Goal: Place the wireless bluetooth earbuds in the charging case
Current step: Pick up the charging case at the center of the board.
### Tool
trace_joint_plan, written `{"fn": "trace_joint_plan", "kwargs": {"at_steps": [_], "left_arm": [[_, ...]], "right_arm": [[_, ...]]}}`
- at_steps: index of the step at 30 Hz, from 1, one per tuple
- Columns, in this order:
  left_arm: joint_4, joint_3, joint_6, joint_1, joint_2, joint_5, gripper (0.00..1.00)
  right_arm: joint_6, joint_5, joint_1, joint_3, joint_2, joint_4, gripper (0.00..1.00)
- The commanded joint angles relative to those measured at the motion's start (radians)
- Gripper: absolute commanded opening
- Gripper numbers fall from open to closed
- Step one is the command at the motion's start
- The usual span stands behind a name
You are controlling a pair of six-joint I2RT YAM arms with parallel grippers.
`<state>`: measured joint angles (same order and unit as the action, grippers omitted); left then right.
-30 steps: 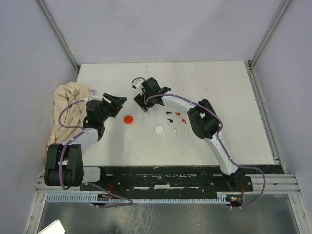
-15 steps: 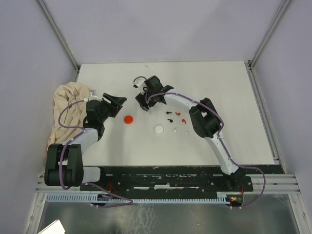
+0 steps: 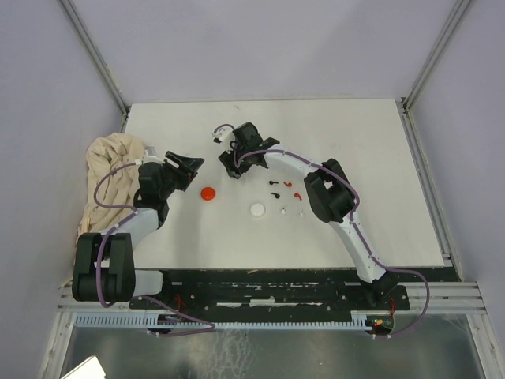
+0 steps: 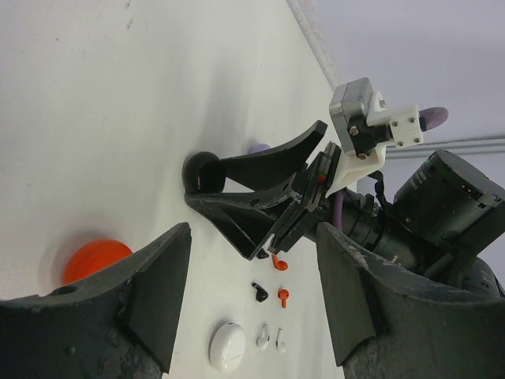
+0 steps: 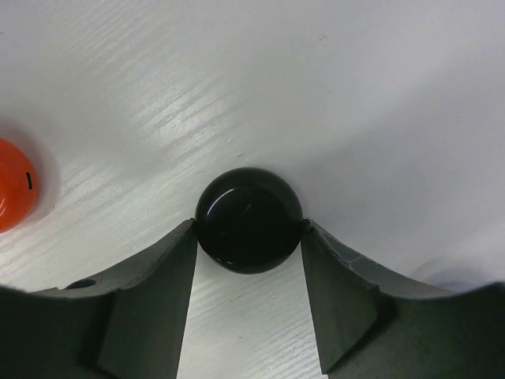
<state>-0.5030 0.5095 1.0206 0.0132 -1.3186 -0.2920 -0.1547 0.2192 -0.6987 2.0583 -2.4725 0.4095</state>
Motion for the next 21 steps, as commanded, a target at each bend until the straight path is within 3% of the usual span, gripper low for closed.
{"fn": "trace_joint_plan", "kwargs": {"at_steps": [1, 6, 13, 21], "left_arm": [[-0.03, -0.007, 0.008, -0.01, 0.009, -0.021, 0.71], [-0.042, -0.012, 0.01, -0.012, 0.006, -0.042, 0.7], [-0.217, -0.036, 0.071, -0.011, -0.067, -0.194, 0.69], [-0.376, -0.031, 0.074, -0.01, -0.123, -0.34, 0.69]], "right_arm": [[-0.007, 0.019, 0.0, 0.039, -0.019, 0.014, 0.6], [-0.002, 0.017, -0.001, -0.009, 0.012, -0.037, 0.4], [0.057, 0.029, 0.009, -0.251, 0.208, -0.245, 0.34], [0.164, 0.056, 0.029, -0.387, 0.39, -0.235, 0.31]]}}
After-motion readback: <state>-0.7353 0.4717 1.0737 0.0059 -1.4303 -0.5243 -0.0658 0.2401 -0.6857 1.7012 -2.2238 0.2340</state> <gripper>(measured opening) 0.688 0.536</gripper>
